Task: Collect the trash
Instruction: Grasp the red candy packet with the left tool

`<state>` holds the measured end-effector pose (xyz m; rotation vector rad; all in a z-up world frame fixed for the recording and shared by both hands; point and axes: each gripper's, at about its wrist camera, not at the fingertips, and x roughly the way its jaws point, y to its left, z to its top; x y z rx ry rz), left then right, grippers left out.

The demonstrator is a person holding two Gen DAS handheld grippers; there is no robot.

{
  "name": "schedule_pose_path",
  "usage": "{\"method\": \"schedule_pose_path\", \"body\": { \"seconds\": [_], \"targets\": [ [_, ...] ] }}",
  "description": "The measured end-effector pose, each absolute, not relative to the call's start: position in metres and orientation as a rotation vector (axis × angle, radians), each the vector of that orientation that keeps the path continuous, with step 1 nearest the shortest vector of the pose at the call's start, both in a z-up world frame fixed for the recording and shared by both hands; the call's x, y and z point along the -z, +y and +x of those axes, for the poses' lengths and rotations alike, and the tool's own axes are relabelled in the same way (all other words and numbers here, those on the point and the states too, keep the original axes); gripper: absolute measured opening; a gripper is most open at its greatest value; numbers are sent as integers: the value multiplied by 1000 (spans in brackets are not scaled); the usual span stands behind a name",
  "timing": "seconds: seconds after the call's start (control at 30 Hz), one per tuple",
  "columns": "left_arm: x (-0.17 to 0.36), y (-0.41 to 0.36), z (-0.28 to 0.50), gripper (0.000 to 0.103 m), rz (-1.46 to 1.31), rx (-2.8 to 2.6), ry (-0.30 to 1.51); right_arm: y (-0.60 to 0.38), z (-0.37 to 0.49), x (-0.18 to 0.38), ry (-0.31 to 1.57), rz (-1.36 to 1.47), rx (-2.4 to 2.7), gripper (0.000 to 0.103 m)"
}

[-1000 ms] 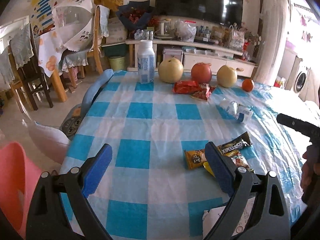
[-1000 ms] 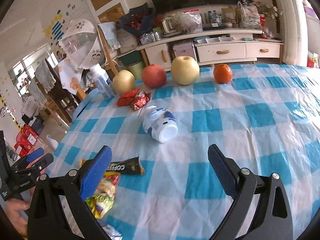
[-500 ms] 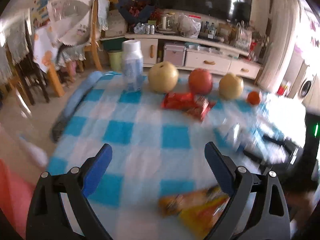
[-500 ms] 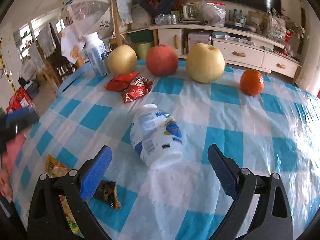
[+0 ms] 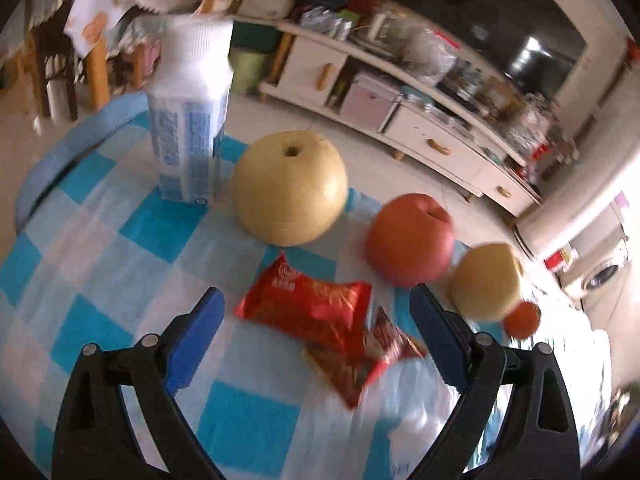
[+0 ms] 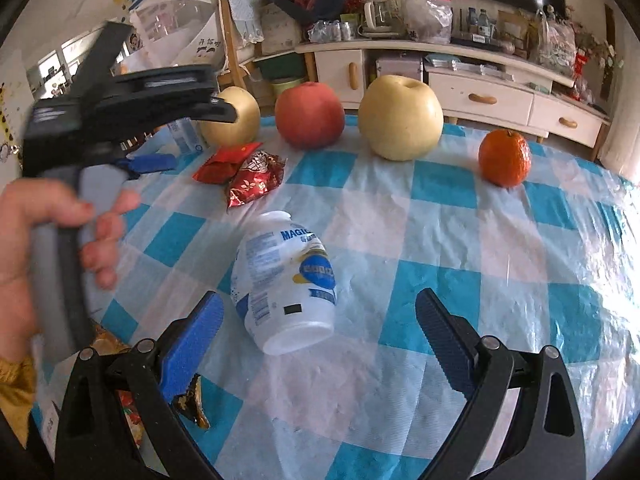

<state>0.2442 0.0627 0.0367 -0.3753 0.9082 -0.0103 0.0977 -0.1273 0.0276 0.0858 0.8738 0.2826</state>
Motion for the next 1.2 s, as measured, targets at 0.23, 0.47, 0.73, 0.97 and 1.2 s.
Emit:
{"method": "schedule_pose_path", "body": {
  "seconds": [0.23, 0.47, 0.73, 0.97, 1.2],
  "targets": [
    [-10, 58, 277, 94, -328, -126, 961, -134, 98, -23, 895, 121, -284, 96],
    [-4, 13, 272, 93, -65, -22, 996, -145, 96, -28, 877, 112, -263, 96],
    [-10, -23, 227, 82, 40, 213, 1024, -190, 92, -43, 832, 160, -154, 96],
    [-23, -16, 221, 81, -19, 178, 967, -174, 90, -40, 859, 180, -279, 96],
    [-22, -24, 250, 82, 213, 246, 912, -138, 83, -35, 896, 105, -412, 96]
  ]
}}
